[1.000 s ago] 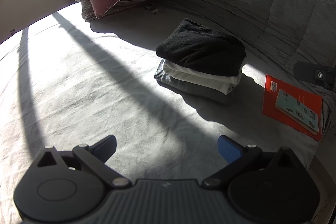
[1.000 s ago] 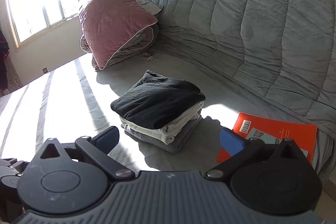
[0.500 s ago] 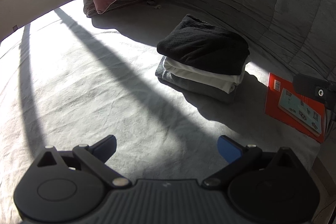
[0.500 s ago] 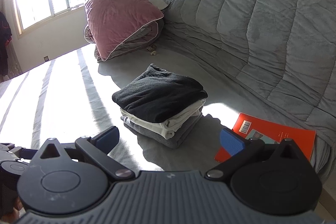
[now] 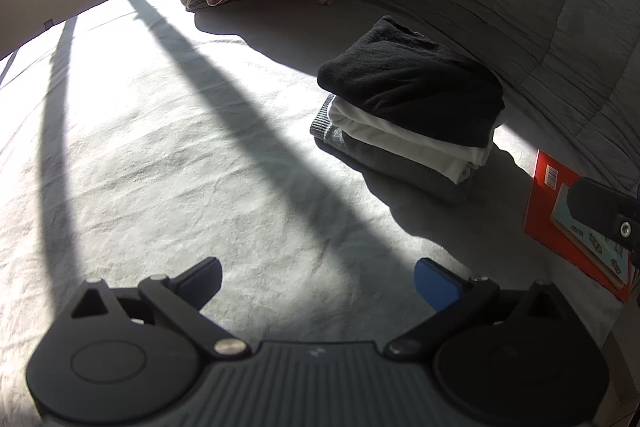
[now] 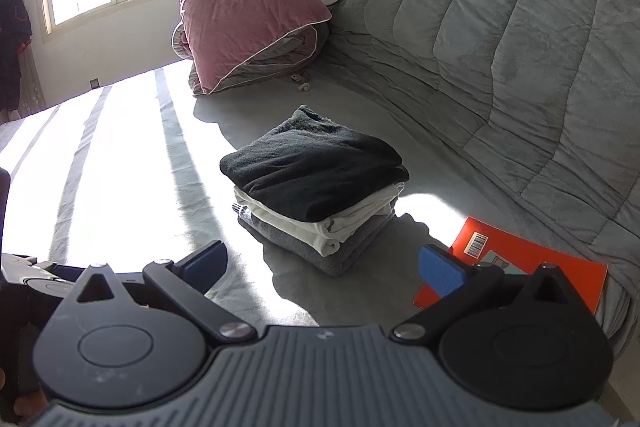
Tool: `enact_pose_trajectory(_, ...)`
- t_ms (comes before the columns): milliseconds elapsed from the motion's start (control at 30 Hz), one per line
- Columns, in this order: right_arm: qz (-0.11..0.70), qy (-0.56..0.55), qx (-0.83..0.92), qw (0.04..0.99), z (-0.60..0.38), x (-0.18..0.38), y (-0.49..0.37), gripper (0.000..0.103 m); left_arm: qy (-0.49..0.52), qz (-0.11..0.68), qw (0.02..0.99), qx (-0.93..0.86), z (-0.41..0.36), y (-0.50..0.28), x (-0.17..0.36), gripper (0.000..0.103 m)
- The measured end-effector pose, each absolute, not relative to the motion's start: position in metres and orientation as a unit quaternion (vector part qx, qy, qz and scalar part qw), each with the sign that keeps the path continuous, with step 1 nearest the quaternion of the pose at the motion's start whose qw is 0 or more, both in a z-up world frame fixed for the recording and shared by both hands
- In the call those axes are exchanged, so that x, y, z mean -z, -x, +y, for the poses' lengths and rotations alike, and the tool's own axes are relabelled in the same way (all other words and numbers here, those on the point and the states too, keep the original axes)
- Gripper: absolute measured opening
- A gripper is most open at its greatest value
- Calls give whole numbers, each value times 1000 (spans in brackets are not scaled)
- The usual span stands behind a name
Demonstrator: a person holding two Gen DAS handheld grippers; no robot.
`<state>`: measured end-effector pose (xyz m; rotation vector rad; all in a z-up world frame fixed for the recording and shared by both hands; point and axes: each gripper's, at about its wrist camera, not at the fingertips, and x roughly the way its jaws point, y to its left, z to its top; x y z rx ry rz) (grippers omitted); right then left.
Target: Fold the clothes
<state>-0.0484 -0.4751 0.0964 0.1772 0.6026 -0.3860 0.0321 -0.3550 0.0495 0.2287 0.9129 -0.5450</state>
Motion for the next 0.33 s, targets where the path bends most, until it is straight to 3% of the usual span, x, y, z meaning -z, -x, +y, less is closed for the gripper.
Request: enact_pose_trajectory(333, 289, -94, 191, 933, -475, -99, 50, 103, -105, 435, 856, 260, -350, -28, -51, 102)
